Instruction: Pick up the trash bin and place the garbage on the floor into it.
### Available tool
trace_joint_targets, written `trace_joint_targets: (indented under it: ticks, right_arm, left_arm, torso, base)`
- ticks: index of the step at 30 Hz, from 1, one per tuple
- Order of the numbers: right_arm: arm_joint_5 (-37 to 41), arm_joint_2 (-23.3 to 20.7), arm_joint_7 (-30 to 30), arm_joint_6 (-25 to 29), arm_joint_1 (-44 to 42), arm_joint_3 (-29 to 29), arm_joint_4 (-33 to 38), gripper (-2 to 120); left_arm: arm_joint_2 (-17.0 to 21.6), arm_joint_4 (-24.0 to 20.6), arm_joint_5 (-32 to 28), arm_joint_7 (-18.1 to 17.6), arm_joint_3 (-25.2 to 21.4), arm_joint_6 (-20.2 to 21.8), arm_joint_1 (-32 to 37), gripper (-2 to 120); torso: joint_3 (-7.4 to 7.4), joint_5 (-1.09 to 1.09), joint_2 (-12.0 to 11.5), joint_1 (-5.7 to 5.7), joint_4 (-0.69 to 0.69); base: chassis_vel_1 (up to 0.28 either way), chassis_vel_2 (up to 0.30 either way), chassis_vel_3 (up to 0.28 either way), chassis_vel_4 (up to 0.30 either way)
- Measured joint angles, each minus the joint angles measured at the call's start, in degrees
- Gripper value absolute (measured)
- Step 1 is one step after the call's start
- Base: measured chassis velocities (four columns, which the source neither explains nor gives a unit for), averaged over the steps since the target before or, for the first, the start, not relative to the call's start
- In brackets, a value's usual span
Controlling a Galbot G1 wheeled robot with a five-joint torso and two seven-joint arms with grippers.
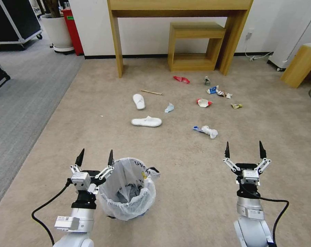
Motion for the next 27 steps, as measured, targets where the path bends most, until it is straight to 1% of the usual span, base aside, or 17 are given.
trace_joint_targets:
  ticks: [9,12,14,15,17,18,20,21,22,23,24,26,27]
  right_arm:
    - [0.22,-0.18,0.4,0.1,0.16,0.02,-0.02,100]
    - [0.18,-0.24,0.71,0.05,0.26,0.1,-0.02,100]
    - [0.2,-0.52,0.8,-0.2,0.37,0.25,-0.01,100]
    - [0.2,-0.52,0.8,-0.2,0.37,0.25,-0.01,100]
    - [0.58,-0.83,0.88,-0.48,0.41,0.32,-0.18,100]
    - [0.75,-1.04,1.0,-0.65,0.42,0.33,-0.22,100]
    - [0.8,-1.16,1.06,-0.76,0.42,0.33,-0.24,100]
    - [1.01,-1.53,1.22,-1.12,0.45,0.28,-0.25,100]
    - [1.15,-1.75,1.31,-1.43,0.45,0.17,-0.24,100]
    - [1.15,-1.75,1.31,-1.43,0.45,0.17,-0.24,100]
    - [1.25,-1.91,1.39,-1.69,0.44,0.1,-0.18,100]
    - [1.62,-2.43,1.57,-2.43,0.31,-0.01,0.26,100]
    - [1.62,-2.43,1.57,-2.43,0.31,-0.01,0.26,100]
  left_arm:
    - [-0.13,0.26,-0.24,0.04,0.22,0.09,-0.14,96]
    - [0.0,0.43,-0.57,-0.14,0.16,0.61,-0.33,96]
    - [0.43,0.66,-1.55,-1.29,0.02,2.22,-0.63,96]
    - [0.43,0.66,-1.55,-1.29,0.02,2.22,-0.63,96]
    - [1.17,0.63,-2.82,-2.74,0.02,4.65,-0.69,97]
    - [2.18,0.46,-3.44,-3.78,0.03,6.09,-0.83,97]
    - [2.79,0.23,-3.81,-4.33,0.05,6.79,-0.93,97]
    - [4.85,-1.08,-5.48,-6.43,0.39,9.57,-1.13,99]
    - [6.28,-2.09,-7.01,-7.68,0.73,11.51,-1.21,99]
    - [6.28,-2.09,-7.01,-7.68,0.73,11.51,-1.21,99]
    - [7.97,-3.36,-8.99,-9.27,1.12,13.54,-1.27,99]
    - [12.79,-6.81,-15.57,-14.25,1.79,20.06,-1.33,100]
    - [12.79,-6.81,-15.57,-14.25,1.79,20.06,-1.33,100]
  torso:
    - [0.0,0.0,0.0,0.0,0.0]
    - [0.0,0.0,0.0,0.0,0.0]
    - [0.0,0.0,0.0,0.0,0.0]
    - [0.0,0.0,0.0,0.0,0.0]
    - [0.0,0.0,0.0,0.0,0.0]
    - [0.0,-0.01,0.0,0.0,0.01]
    - [0.0,0.0,0.0,0.0,0.01]
    - [0.0,0.0,0.0,0.0,0.0]
    - [0.0,0.0,0.0,0.0,0.01]
    - [0.0,0.0,0.0,0.0,0.01]
    - [0.0,-0.01,-0.01,0.0,0.0]
    - [0.0,0.0,0.0,0.0,0.0]
    - [0.0,0.0,0.0,0.0,0.0]
  base:
    - [0.0,0.0,0.0,0.0]
    - [0.0,0.0,0.0,0.0]
    - [0.0,0.0,0.0,0.0]
    - [0.0,0.0,0.0,0.0]
    - [0.0,0.0,0.0,0.0]
    - [0.0,0.0,0.0,0.0]
    - [0.0,0.0,0.0,0.0]
    - [0.0,0.0,0.0,0.0]
    - [0.0,0.0,0.0,0.0]
    - [0.0,0.0,0.0,0.0]
    - [0.0,0.0,0.0,0.0]
    - [0.0,0.0,0.0,0.0]
    - [0.0,0.0,0.0,0.0]
